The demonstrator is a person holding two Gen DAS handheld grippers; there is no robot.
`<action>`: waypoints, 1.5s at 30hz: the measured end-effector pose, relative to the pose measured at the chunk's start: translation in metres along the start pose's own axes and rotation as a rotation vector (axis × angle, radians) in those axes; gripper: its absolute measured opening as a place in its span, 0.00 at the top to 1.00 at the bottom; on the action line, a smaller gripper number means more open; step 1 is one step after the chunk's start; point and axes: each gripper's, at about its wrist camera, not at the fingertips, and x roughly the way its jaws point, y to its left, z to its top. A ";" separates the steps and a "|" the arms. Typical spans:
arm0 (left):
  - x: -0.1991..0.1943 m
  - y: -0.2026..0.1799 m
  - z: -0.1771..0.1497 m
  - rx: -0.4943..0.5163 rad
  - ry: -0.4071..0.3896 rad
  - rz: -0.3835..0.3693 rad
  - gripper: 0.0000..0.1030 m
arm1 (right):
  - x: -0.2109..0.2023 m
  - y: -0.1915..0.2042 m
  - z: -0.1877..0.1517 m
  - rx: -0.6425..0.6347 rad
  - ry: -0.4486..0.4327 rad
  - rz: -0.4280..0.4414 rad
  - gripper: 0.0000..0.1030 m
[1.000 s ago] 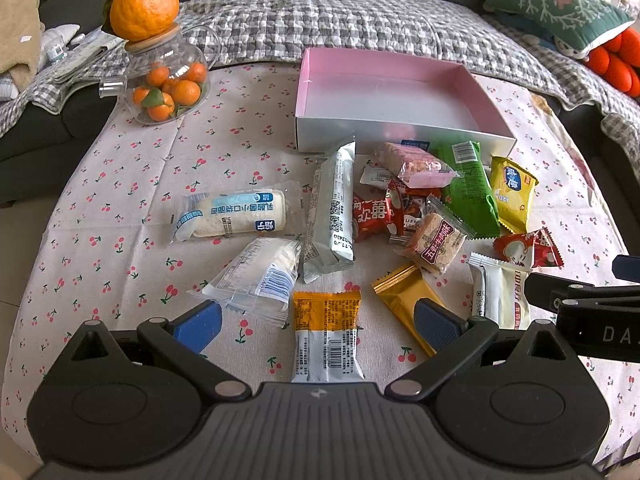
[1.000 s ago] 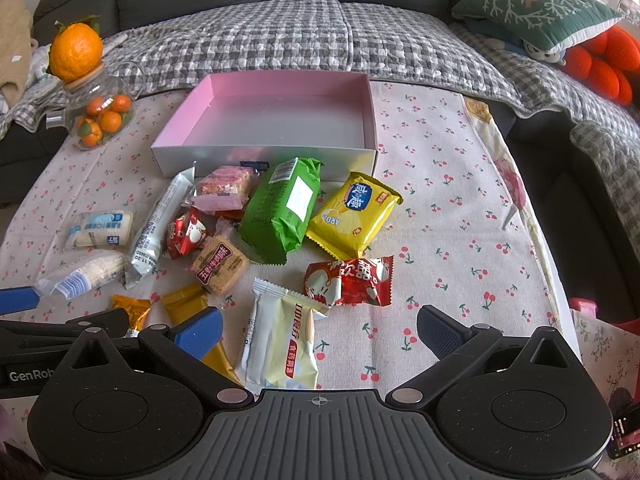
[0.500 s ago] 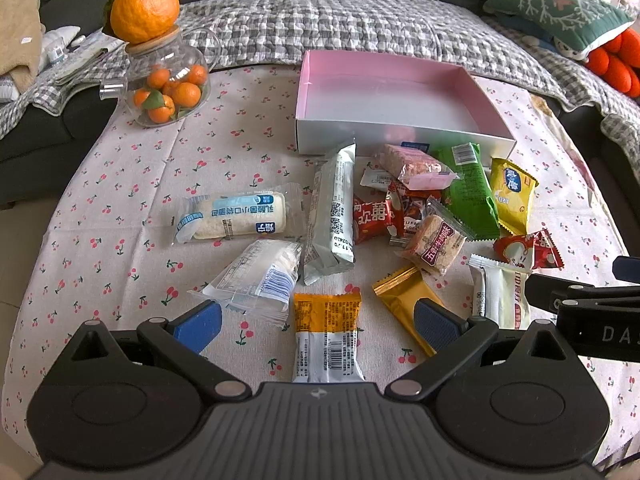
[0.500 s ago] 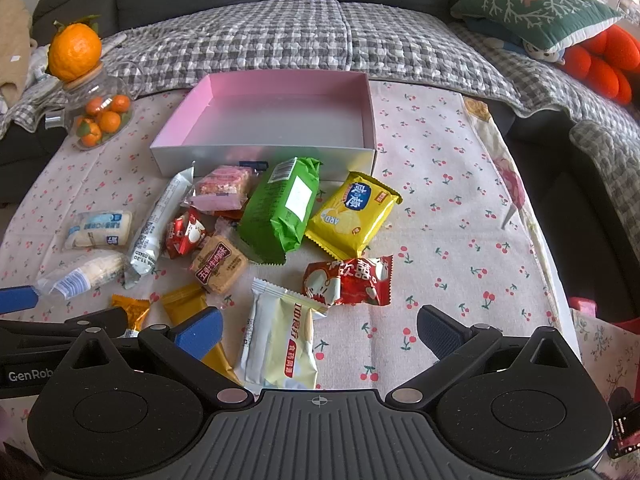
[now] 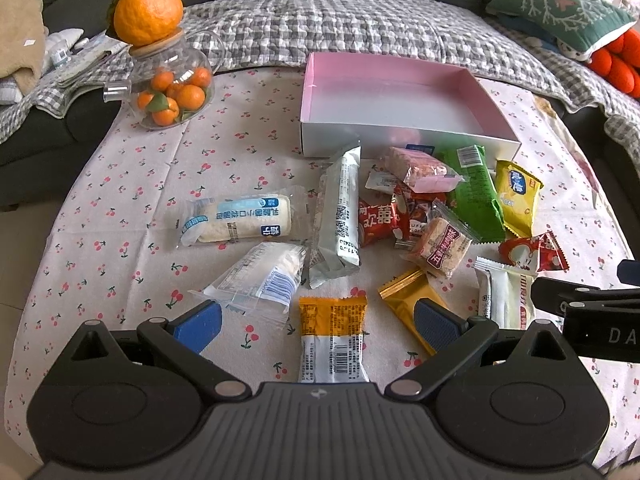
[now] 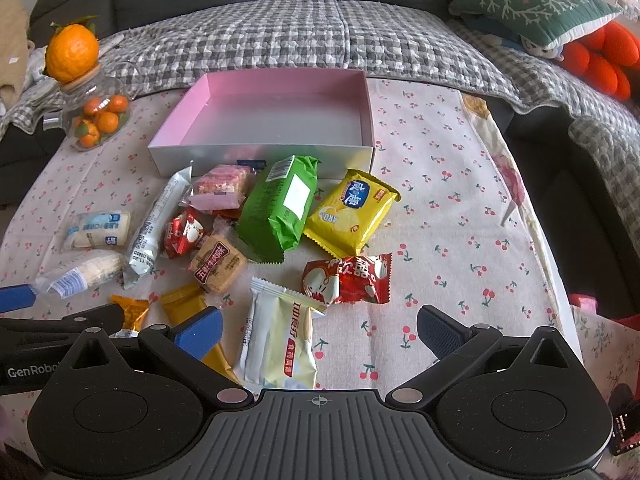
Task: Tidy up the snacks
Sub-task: 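Grasp the white wrapped bar with the left tool while the right tool grasps the green pack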
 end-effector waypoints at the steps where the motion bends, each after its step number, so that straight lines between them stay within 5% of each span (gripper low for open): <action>1: 0.000 0.000 0.000 0.000 -0.001 0.001 0.00 | 0.000 0.000 0.000 0.000 0.000 0.000 0.00; 19: -0.004 0.003 0.006 0.034 -0.074 -0.008 0.01 | -0.002 -0.008 0.012 0.056 -0.005 0.059 0.00; 27: 0.004 0.011 0.025 0.005 -0.023 -0.057 0.02 | 0.002 -0.005 0.029 -0.014 -0.025 0.065 0.00; 37: 0.036 0.020 0.058 0.015 0.116 -0.171 0.01 | 0.031 -0.021 0.069 0.094 0.069 0.197 0.00; 45: 0.038 0.035 0.077 -0.021 0.078 -0.200 0.03 | 0.071 -0.051 0.084 0.283 0.133 0.235 0.08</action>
